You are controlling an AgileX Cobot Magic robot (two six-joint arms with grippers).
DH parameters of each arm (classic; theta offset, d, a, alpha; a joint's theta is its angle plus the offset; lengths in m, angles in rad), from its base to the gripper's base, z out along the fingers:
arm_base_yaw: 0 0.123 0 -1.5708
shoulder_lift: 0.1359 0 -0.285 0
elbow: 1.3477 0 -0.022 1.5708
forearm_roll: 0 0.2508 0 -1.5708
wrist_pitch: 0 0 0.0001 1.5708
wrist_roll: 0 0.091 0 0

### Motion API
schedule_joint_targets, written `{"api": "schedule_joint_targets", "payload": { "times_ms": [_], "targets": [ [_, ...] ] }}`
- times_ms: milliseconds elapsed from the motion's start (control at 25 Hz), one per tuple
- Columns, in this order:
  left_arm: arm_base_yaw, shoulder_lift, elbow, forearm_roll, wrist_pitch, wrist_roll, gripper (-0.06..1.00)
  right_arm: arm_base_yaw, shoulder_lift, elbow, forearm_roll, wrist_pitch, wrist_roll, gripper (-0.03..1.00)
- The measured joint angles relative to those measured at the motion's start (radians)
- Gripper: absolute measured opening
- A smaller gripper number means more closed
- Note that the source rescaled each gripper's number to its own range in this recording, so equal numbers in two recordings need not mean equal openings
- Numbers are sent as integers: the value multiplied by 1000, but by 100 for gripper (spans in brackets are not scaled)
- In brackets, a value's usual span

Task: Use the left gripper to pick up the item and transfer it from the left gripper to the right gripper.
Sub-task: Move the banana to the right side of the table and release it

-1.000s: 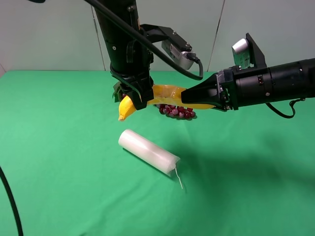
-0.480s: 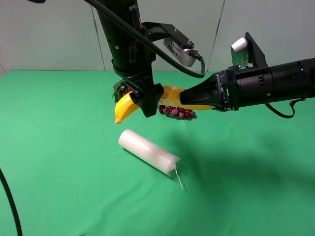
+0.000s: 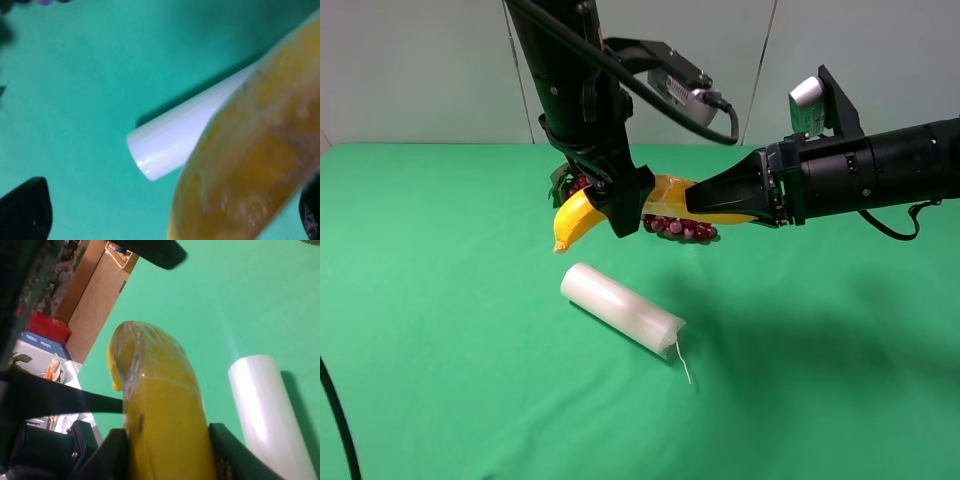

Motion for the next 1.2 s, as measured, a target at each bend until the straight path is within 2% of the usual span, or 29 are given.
{"api": "schedule_joint_targets", "payload": {
  "times_ms": [160, 440, 640, 1040, 1200],
  "targets": [
    [0, -73, 0, 33, 31, -47, 99, 0, 0, 0, 0, 0, 0, 0],
    [0, -222, 0, 146, 65, -217, 96, 0, 0, 0, -1, 0, 0, 0],
    [0, -352, 15, 166, 67, -325, 94, 0, 0, 0, -1, 0, 0, 0],
    [0, -670, 269, 248, 67, -508, 94, 0, 0, 0, -9, 0, 2, 0],
    [0, -809, 392, 255, 66, -572, 94, 0, 0, 0, -9, 0, 3, 0]
  ]
}}
